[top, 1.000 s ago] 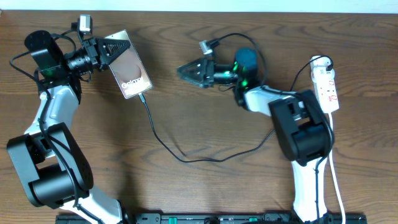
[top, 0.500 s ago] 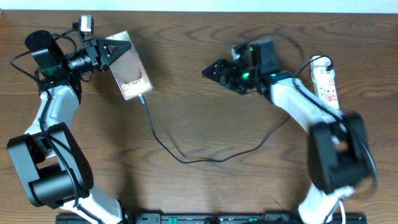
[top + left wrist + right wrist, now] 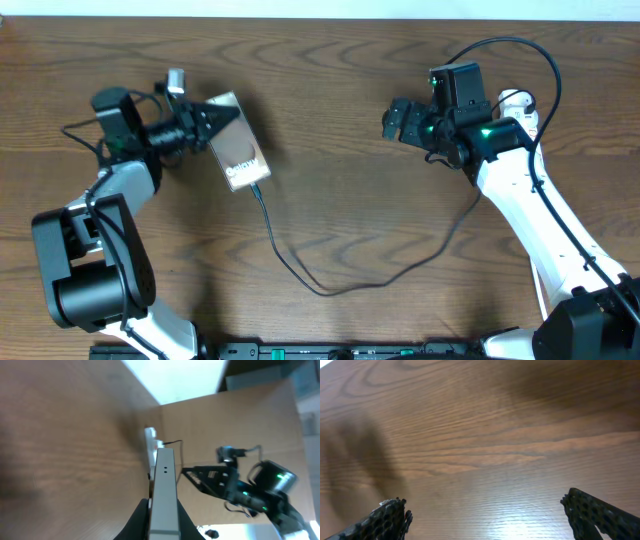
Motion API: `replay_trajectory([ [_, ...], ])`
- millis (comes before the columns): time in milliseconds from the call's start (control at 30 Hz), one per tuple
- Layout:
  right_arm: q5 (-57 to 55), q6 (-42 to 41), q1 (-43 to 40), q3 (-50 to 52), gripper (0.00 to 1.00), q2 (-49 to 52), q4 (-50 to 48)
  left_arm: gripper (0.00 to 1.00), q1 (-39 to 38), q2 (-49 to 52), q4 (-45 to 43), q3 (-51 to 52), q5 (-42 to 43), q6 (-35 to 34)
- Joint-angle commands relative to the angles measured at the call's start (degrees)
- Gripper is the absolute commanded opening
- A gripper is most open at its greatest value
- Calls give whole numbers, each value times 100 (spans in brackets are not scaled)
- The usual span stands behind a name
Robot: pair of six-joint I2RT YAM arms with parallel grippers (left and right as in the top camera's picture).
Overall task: Plug charger to phone and switch on socket
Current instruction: 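Lower the held phone with the left gripper flat onto the table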
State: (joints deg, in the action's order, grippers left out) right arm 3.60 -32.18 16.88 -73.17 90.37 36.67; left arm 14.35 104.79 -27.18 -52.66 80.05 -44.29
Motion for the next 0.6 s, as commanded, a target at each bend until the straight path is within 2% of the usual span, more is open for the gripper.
replay_trajectory([
  [0,-308,94,46,-22,99,-70,55,7,-111,-26,420,190,-549,586],
  [267,-308,94,46,-22,99,-70,236,7,-356,-20,2428,221,-2120,1641],
  [567,-304,94,46,-22,99,-68,264,7,-678,-20,3370,221,-3405,1882],
])
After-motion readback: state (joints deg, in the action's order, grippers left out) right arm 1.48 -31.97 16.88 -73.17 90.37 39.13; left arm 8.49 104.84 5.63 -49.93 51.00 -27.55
